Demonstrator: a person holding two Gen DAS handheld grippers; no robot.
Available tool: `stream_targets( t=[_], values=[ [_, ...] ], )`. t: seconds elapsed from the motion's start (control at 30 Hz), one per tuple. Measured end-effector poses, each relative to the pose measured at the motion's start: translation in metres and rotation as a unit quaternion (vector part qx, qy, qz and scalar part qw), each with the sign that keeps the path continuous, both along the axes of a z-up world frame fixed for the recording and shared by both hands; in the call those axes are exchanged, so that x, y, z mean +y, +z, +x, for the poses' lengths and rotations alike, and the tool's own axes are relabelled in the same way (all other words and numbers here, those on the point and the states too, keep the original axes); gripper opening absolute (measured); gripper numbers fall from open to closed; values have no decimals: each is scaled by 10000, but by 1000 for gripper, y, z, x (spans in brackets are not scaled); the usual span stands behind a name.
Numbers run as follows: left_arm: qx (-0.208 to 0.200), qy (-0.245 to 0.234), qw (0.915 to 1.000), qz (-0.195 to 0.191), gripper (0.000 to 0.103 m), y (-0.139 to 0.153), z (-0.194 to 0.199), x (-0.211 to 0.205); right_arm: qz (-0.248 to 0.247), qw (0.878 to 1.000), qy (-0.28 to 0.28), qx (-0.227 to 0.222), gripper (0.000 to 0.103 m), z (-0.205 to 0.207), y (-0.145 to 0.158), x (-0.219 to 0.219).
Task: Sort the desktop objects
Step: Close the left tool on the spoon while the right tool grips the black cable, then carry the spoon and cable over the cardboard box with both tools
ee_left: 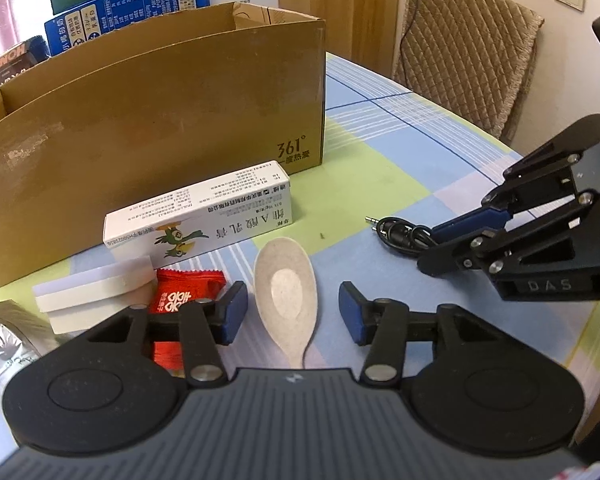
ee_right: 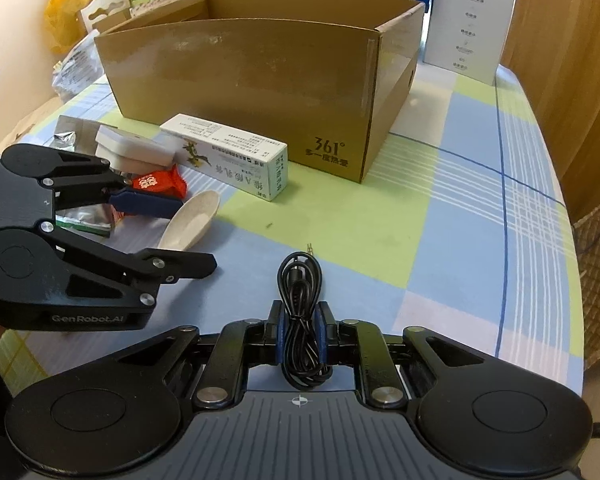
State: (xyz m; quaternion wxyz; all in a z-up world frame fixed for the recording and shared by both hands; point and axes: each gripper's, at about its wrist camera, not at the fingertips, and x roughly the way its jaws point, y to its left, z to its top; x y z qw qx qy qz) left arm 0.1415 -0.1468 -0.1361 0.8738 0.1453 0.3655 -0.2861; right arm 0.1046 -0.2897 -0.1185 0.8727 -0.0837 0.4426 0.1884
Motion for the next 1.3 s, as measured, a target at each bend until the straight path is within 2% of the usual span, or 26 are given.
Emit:
stream_targets(
  t=[0.2,0.47,0.63,0.87,1.0,1.23,1.3],
  values=[
    [-76,297,9995,-1,43,-1,0,-2,17,10000,-51,-44,13,0,-1,-2],
    [-176,330,9993,78,28,-1,-4,-5,2,9999,-48,-129,13,-1,-3,-2],
    [-174,342,9993,53,28,-1,-6,-5,-14,9999,-6,-147,16,-3,-3,-2],
    [-140,301,9994,-77,27,3,-6,-2,-68,9998,22,-198,27,-6,-4,-4],
    [-119,266,9995,-154,27,4,-6,-2,-42,9997,39,-220,28,-3,-5,-3],
    [-76,272,9994,-189,27,5,-5,0,-130,9998,61,-158,26,2,-3,3],
    [-69,268,9994,-203,27,5,-5,0,-101,9998,80,-131,13,0,-3,3]
  ],
)
